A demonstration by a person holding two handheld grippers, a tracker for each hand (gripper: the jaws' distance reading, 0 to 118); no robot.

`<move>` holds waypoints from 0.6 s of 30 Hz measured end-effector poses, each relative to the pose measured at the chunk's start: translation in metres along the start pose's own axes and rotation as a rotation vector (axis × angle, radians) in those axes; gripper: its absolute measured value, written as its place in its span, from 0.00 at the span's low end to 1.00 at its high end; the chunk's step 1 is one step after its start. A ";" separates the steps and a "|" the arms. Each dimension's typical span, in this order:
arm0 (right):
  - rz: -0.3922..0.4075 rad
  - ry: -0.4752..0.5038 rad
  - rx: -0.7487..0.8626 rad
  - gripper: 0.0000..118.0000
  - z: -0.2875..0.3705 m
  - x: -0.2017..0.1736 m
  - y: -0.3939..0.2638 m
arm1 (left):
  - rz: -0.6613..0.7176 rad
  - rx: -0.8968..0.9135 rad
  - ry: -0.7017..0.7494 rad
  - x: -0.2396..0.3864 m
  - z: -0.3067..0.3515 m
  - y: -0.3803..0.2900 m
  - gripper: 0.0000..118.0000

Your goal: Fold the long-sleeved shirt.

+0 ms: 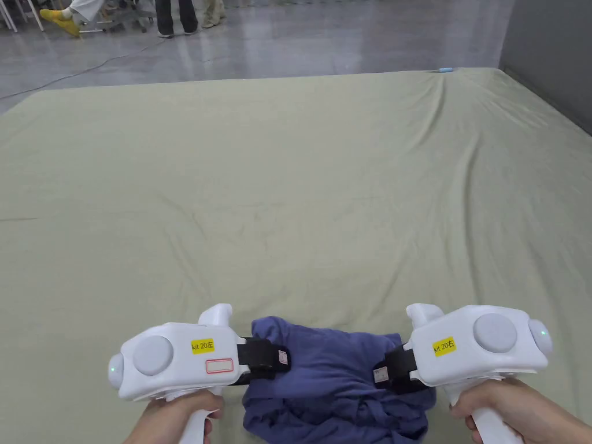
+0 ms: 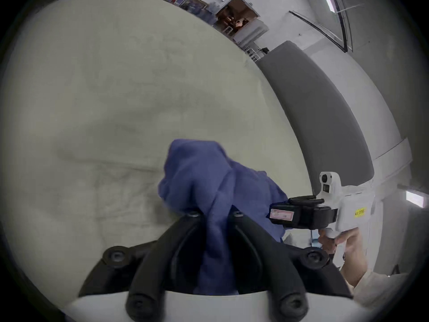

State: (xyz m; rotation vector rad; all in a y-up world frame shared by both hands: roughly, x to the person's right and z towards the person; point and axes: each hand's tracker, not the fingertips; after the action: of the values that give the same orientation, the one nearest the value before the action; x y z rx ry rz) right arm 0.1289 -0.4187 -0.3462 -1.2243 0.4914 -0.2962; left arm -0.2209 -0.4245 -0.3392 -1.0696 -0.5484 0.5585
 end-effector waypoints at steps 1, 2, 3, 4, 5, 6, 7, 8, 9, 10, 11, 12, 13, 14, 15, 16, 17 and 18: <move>-0.003 0.015 0.015 0.00 0.004 -0.009 0.001 | -0.004 0.019 -0.006 -0.003 0.009 0.001 0.05; -0.002 0.056 0.040 0.00 0.009 -0.020 0.003 | -0.006 0.032 -0.007 -0.009 0.021 0.003 0.05; 0.007 0.079 0.058 0.00 0.012 -0.031 0.004 | -0.010 0.055 0.011 -0.011 0.031 0.003 0.05; 0.031 0.083 0.083 0.00 0.015 -0.047 0.006 | -0.008 0.046 0.012 -0.016 0.042 0.003 0.05; 0.064 0.079 0.114 0.00 0.017 -0.063 0.008 | -0.002 0.054 0.007 -0.022 0.053 0.002 0.05; 0.114 0.064 0.156 0.00 0.018 -0.081 0.010 | -0.006 0.069 0.006 -0.029 0.067 0.004 0.05; 0.157 0.047 0.197 0.00 0.017 -0.098 0.012 | -0.029 0.076 0.021 -0.036 0.079 0.006 0.05; 0.201 0.029 0.242 0.00 0.015 -0.118 0.013 | -0.046 0.099 0.044 -0.046 0.096 0.008 0.05; 0.238 0.020 0.278 0.00 0.010 -0.138 0.015 | -0.046 0.111 0.055 -0.061 0.112 0.012 0.05; 0.269 0.007 0.305 0.00 0.004 -0.157 0.016 | -0.043 0.119 0.056 -0.078 0.129 0.017 0.05; 0.308 -0.010 0.332 0.00 -0.004 -0.179 0.017 | -0.036 0.149 0.068 -0.095 0.148 0.020 0.05; 0.349 -0.009 0.353 0.00 -0.013 -0.201 0.017 | -0.031 0.179 0.100 -0.111 0.169 0.022 0.05; 0.386 0.003 0.369 0.00 -0.024 -0.220 0.019 | -0.033 0.179 0.105 -0.128 0.188 0.025 0.05; 0.424 0.012 0.377 0.00 -0.036 -0.243 0.019 | -0.042 0.204 0.130 -0.145 0.212 0.031 0.05; 0.456 0.014 0.379 0.00 -0.050 -0.265 0.019 | -0.046 0.210 0.146 -0.164 0.232 0.033 0.05; 0.494 0.015 0.386 0.00 -0.064 -0.286 0.019 | -0.051 0.223 0.162 -0.182 0.252 0.035 0.05; 0.534 0.017 0.398 0.00 -0.081 -0.306 0.018 | -0.053 0.255 0.195 -0.203 0.273 0.036 0.05; 0.561 0.019 0.405 0.00 -0.097 -0.325 0.016 | -0.037 0.261 0.219 -0.218 0.292 0.036 0.05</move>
State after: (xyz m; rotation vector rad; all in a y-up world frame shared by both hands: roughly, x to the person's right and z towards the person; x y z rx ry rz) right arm -0.2005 -0.3402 -0.3212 -0.6547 0.7287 0.0732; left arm -0.5788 -0.3652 -0.2930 -0.8577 -0.2935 0.4598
